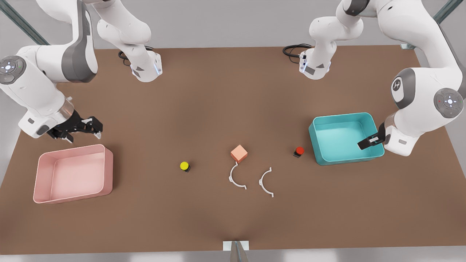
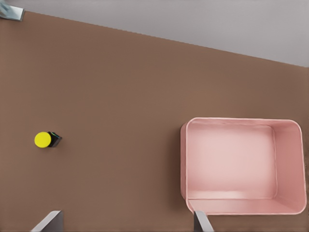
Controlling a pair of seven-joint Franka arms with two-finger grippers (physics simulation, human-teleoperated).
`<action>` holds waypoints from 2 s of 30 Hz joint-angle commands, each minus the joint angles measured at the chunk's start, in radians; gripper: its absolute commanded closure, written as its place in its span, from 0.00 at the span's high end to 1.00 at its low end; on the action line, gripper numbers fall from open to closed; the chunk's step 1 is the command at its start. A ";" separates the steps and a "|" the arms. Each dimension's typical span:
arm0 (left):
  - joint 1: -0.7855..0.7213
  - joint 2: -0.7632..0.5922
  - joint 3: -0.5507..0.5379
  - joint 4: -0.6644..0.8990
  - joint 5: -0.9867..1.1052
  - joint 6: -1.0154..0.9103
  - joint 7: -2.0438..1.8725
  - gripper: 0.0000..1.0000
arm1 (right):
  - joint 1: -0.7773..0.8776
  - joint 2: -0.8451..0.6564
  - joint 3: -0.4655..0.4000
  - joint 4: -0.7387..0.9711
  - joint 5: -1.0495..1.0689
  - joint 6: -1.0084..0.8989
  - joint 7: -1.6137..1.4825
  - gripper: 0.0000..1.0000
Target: Place the red button in the blue storage box with the left arm, and place the yellow button in the pink storage box with the right arm
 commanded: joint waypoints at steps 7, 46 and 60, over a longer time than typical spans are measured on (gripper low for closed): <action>-0.266 0.105 -0.005 -0.105 -0.048 0.260 0.396 1.00 | 0.100 0.076 0.085 0.002 0.005 0.019 0.179 1.00; -0.286 0.203 0.007 -0.775 -0.021 1.087 0.723 0.67 | 0.268 0.684 0.128 -0.147 -0.172 0.708 0.584 1.00; -0.285 0.033 0.018 -0.777 -0.021 1.038 0.720 0.50 | 0.268 0.670 0.128 -0.150 -0.172 0.711 0.573 0.60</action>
